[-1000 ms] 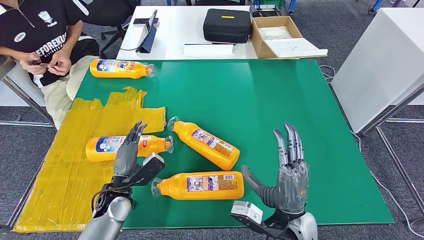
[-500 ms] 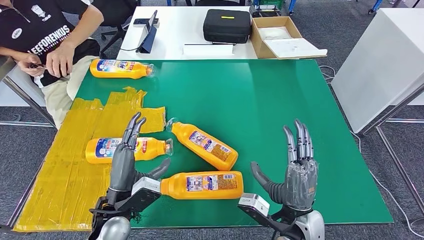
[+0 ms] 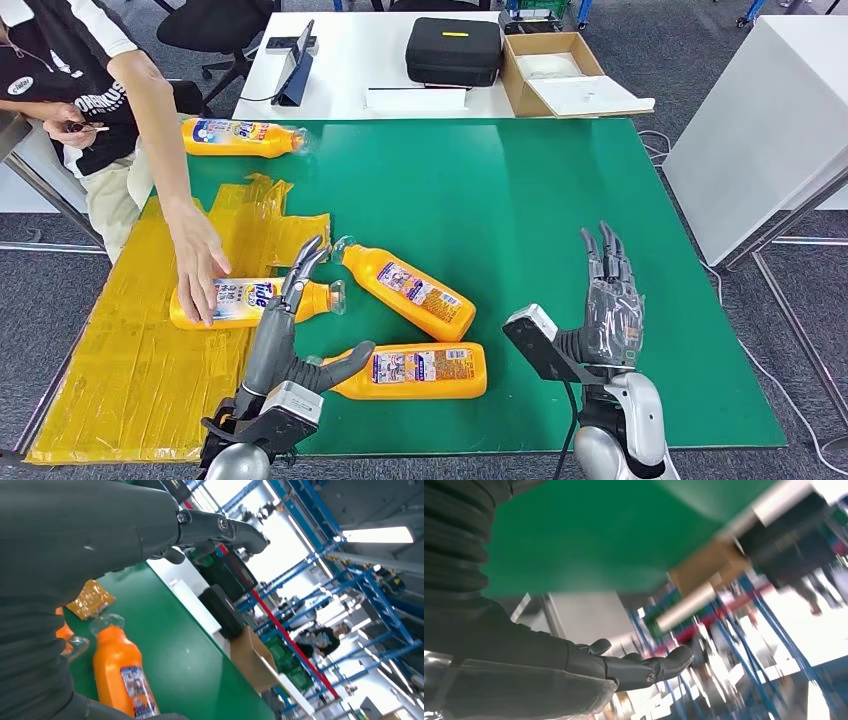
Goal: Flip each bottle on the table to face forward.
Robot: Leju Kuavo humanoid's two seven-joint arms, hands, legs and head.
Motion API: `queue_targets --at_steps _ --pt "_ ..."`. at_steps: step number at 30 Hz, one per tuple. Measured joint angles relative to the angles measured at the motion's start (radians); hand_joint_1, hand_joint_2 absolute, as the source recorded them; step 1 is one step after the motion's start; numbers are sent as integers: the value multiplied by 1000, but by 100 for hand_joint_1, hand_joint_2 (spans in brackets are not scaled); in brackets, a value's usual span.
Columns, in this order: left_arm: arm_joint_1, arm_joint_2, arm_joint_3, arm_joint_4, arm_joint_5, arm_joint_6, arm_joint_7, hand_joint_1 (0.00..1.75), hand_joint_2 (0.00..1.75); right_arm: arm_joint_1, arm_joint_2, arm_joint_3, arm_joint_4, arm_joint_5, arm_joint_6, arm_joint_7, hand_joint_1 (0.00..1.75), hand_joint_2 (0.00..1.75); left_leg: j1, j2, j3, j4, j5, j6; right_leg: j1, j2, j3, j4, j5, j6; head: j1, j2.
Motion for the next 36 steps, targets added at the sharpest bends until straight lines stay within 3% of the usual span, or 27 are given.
queue_targets --at_steps 6,20,31,36 --pt "-25 -5 -28 19 28 -30 -5 0 175 -93 9 -35 126 -170 122 -39 0 175 0 0 0 0 0 0 0 0 0 0 0 0 0 0" --pt "-80 -25 -49 103 78 -51 -11 0 175 -217 95 -18 368 -442 203 -142 0 175 0 0 0 0 0 0 0 0 0 0 0 0 0 0" --pt "-115 -34 -56 167 103 -61 -13 0 175 -327 188 42 547 -441 194 -133 0 175 0 0 0 0 1 0 0 0 0 0 0 0 0 0" --pt "-120 -40 -56 180 107 -63 -13 0 175 -360 212 74 587 -372 155 -98 0 175 0 1 -1 0 1 0 0 0 0 0 0 0 0 0"
